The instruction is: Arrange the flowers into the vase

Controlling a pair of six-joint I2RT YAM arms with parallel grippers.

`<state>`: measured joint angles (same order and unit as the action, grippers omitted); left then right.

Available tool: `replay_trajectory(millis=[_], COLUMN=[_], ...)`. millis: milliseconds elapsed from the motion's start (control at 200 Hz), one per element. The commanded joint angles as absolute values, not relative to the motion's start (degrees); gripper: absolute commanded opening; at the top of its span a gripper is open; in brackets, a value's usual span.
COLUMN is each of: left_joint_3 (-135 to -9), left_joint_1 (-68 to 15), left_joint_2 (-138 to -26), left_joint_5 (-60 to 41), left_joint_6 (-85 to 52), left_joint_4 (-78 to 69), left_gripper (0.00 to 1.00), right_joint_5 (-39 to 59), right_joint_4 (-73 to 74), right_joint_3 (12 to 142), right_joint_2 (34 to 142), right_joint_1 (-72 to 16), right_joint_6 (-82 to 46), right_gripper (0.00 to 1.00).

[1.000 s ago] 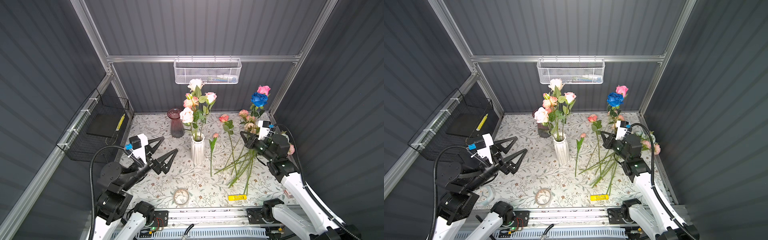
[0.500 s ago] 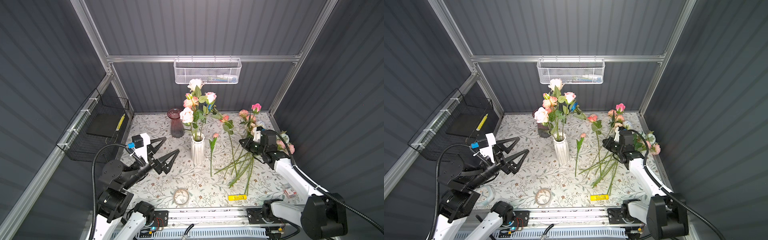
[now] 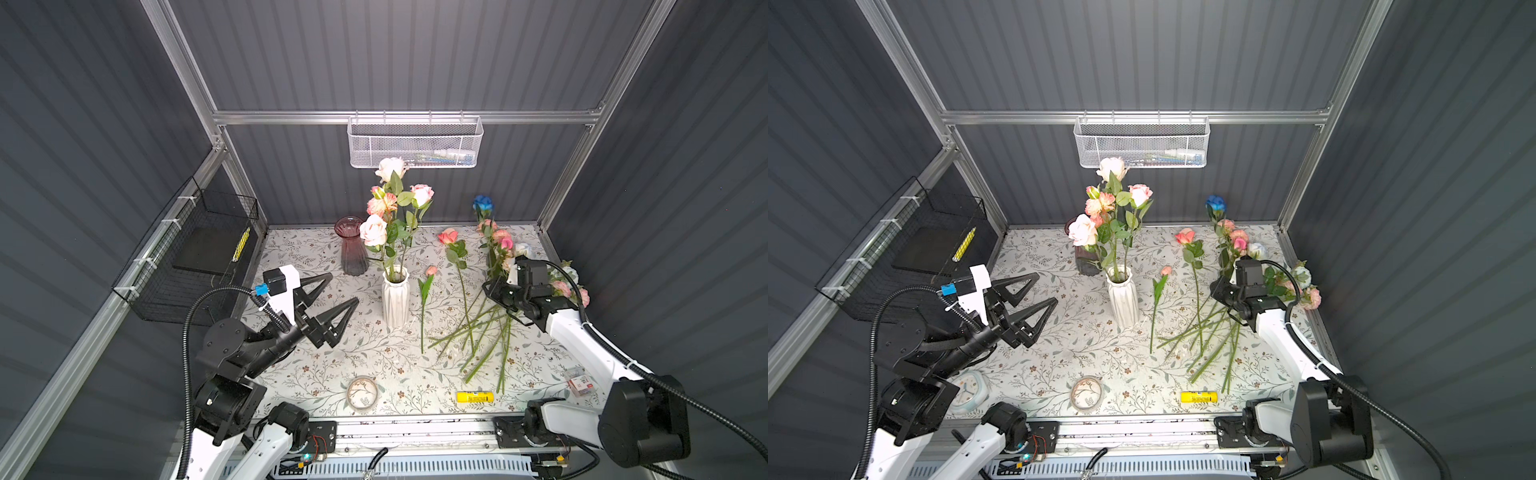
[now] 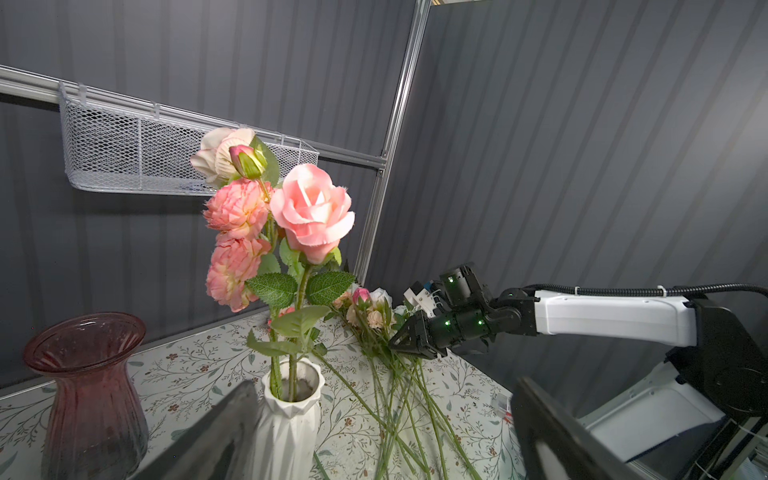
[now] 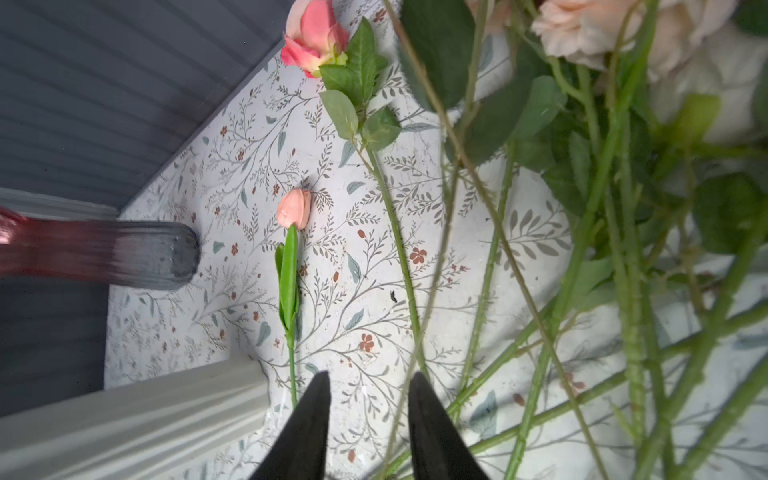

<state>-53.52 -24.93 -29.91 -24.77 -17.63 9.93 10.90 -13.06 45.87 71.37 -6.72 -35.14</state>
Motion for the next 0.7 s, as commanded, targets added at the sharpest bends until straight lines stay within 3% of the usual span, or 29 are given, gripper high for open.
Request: replay_trajectory(millis=[0,220,380,695], left_joint_3=[-54.9,-54.5,-53.8,-54.0], left_joint_1=[-25.0,-25.0,-25.0,-25.0], left_joint_2=[-29.7,-29.4,-29.5,-29.4], left_joint_5=[-25.6,-25.5,-25.4,-24.9], left_joint_6=[-17.8,-17.8,-17.8,-16.6], left_joint_4=[10.6,10.3,10.3,11.7], left_gripper=[0.96,0.96,0.96,0.96], right_joint_5=[10.2,6.3,6.4,-3.7], right_joint_4=[-15.7,-18.8,-23.1,-29.1], right_joint_3=[47.6,51.6,58.4,68.1], right_joint_2=[71.5,74.4,84.1,99.3], right_joint_1=[-6.6,-6.6,-7.6,-11.7], right_joint_6=[-32.1,-26.2,-20.8,-15.8], right_gripper=[0.49,0.58,0.56,0.52])
